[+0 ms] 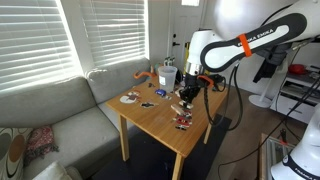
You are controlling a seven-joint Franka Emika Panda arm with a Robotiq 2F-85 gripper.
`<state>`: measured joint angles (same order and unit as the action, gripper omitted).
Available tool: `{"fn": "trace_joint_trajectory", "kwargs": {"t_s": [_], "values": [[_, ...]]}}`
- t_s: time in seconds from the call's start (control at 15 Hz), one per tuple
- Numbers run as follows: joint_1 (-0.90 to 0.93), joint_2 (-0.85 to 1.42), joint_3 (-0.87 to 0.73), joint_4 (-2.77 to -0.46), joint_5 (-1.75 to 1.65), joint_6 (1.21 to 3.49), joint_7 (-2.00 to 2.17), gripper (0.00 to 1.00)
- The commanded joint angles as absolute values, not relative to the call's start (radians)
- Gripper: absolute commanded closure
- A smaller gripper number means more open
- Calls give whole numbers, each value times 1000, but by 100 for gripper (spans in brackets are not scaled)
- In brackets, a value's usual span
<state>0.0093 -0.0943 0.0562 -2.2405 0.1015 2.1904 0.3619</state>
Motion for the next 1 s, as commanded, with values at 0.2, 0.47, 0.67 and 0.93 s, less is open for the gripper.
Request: {"fn": "trace_joint_trajectory", "kwargs": {"t_s": [0.2,0.47,0.67,0.93], "values": [[17,-84,61,-2235,58,2167,407,45],[18,-86,60,-2242,45,2164,414,18],[17,-92,59,-2244,41,2167,419,33],[18,-95,59,-2245,40,2171,421,27]]}}
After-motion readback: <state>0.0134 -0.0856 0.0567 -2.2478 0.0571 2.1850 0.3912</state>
